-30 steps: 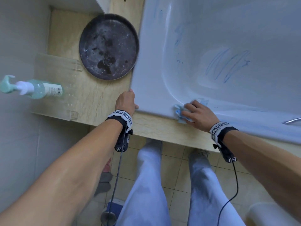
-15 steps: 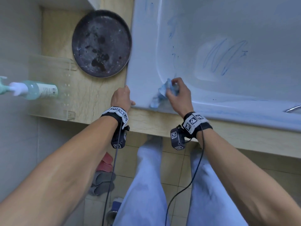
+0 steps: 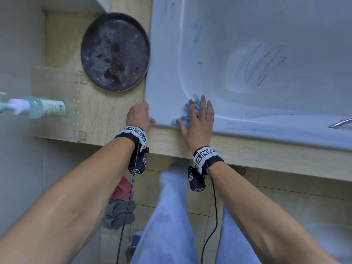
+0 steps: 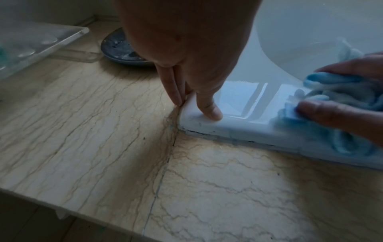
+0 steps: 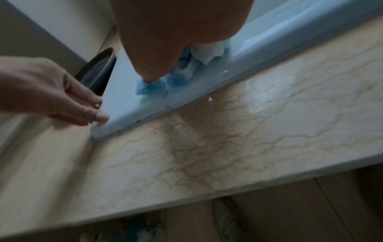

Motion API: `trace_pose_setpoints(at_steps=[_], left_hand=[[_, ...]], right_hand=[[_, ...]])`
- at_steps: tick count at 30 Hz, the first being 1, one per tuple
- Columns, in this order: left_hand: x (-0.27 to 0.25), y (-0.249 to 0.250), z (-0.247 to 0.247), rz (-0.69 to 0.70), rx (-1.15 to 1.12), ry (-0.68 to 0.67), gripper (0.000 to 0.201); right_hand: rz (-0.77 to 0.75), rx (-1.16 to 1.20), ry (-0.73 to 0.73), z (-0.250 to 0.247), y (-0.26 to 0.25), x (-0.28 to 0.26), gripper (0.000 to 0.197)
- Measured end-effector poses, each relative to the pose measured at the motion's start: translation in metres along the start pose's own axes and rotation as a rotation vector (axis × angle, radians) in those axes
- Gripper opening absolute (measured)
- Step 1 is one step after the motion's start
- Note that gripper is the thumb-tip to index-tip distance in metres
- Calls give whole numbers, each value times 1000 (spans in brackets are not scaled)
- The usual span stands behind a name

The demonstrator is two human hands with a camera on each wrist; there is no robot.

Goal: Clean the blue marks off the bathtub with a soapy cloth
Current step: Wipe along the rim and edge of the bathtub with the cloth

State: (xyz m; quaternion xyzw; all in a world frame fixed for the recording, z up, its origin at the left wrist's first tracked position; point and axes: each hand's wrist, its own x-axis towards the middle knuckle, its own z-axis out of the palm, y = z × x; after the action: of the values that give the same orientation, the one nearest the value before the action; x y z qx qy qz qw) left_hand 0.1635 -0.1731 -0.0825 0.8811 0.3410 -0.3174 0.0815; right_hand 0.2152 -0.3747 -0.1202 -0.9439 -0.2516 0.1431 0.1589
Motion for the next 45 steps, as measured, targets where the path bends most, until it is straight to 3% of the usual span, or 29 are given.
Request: trace_pose_setpoints(at_steps=[3,7,10,13,18,23,29,32,35,39,42,45], left_hand=[[-3,6,-2,-24,16,5,78],[-9,29,-18,-68,198,-7,36],[-16,63,-26,88,288,83,57],[-29,110,-23,320,196,166,48],[-47,198,-4,486,107,186,37],[-71,266,20,563,132,161,21],[-85,311,34,544,258,-9,50],[-87,321,34,505,252,-5,24],[-86,328,32,478,275,-16,17],[-82,332,32,454,305,-47,25],[-77,332,34,444,313,-58,32],[-75,332,37,441,326,-50,35]], right_hand=[[-181,-53,5,6,6,2,58],[-478,8,95,10,39,12,31],[-599,72,139,-2,67,6,19],[-633,83,137,-14,103,-10,26],[-528,48,223,-36,184,-25,19],[-449,-6,258,-66,261,-38,26],[-244,-61,248,-103,369,-58,53],[-137,50,256,-126,401,-60,46],[25,171,170,-137,395,-55,56],[202,332,167,-142,362,-38,60],[29,344,130,-140,320,-23,64],[-161,212,23,-119,293,-25,62]])
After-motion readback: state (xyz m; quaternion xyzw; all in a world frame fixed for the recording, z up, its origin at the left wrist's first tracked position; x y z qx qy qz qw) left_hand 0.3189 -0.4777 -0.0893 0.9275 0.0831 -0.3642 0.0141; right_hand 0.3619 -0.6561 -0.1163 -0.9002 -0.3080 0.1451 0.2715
